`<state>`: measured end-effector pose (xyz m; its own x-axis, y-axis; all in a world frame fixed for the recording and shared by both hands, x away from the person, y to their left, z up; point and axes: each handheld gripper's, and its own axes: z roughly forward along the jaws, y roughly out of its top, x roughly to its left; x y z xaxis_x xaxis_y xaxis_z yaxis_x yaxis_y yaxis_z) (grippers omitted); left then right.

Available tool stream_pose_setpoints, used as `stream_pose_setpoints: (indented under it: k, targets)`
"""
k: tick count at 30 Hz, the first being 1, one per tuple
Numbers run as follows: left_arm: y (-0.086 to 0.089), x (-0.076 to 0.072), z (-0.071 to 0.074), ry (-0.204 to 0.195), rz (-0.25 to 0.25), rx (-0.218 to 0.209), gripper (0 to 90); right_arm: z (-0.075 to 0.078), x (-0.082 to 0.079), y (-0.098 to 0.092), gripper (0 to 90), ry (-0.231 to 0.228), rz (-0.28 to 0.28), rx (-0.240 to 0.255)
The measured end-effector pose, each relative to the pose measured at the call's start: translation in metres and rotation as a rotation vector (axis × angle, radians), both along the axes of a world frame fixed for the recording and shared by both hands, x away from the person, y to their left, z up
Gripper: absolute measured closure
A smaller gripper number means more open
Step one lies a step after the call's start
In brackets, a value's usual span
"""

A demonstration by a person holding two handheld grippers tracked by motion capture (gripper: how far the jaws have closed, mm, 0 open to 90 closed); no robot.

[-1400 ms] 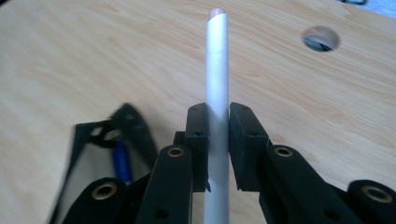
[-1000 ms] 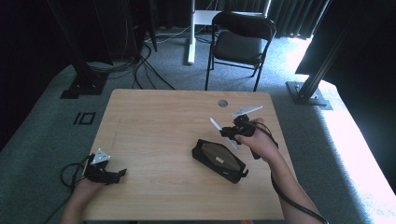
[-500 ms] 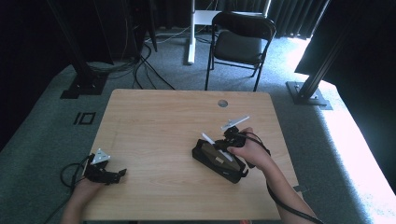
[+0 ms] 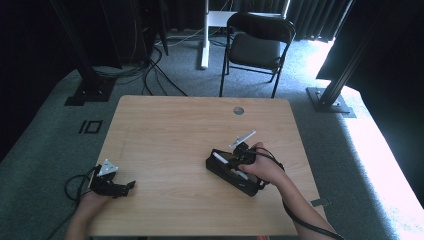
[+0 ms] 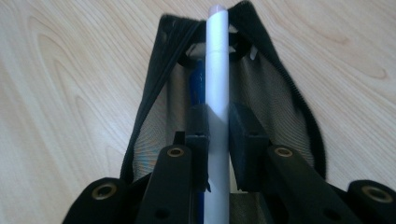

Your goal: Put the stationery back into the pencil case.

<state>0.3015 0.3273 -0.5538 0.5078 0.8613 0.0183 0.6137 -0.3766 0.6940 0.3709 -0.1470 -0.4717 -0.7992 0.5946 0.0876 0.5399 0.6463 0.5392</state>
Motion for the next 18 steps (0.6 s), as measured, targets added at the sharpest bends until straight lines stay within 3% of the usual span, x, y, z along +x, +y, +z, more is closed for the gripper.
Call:
stream_pose_setpoints:
  k: [18]
  targets:
    - [0.0, 0.0, 0.0, 0.0, 0.0, 0.0, 2.1, -0.02, 0.003, 0.013, 77.6, 0.048, 0.037, -0.099]
